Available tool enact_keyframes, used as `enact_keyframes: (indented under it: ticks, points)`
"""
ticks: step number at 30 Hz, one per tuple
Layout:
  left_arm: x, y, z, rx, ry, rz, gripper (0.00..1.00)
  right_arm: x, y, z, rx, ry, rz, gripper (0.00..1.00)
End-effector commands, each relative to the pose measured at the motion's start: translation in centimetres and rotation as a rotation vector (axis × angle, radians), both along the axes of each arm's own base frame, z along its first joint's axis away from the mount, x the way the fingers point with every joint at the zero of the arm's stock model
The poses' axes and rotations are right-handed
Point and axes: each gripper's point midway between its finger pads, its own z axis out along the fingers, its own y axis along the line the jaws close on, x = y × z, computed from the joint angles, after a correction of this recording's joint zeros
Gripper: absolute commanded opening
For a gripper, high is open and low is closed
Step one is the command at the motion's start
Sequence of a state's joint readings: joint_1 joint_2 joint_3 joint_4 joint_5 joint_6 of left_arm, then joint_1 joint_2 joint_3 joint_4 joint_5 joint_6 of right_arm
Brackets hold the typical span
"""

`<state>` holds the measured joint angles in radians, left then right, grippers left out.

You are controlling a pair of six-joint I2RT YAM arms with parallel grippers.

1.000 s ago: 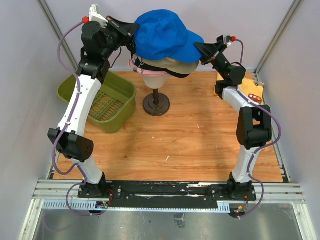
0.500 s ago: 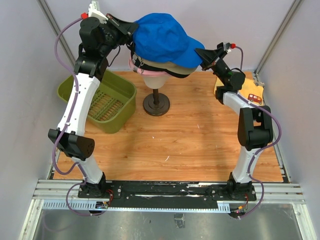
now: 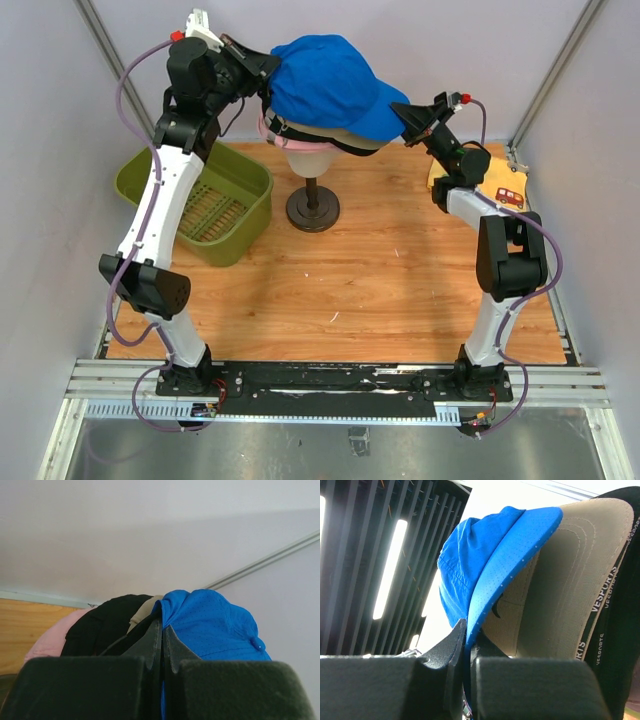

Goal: Stack the hats
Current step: Stack the hat on the hat.

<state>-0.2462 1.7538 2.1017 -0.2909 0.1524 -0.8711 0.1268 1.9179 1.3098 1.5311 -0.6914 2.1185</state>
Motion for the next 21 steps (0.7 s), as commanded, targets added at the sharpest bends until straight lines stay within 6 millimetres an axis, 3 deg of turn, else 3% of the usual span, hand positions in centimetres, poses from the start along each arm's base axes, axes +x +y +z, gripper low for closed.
enact_keyframes:
  ticks: [1, 13, 21]
  points:
    - [1.0, 0.3, -2.3, 0.053, 0.055, 0.026, 0.01, -0.3, -0.8, -1.1, -0.002, 0.088, 0.073, 0.03]
    - [1.0, 1.1, -4.1, 0.072, 0.101, 0.046, 0.01, 0.3, -0.2, -3.7, -0.081, 0.171, 0.091, 0.01]
    - [1.0, 1.9, -4.3, 0.074, 0.111, 0.065, 0.01, 1.0, -1.2, -2.8, -0.153, 0.171, 0.04, 0.01]
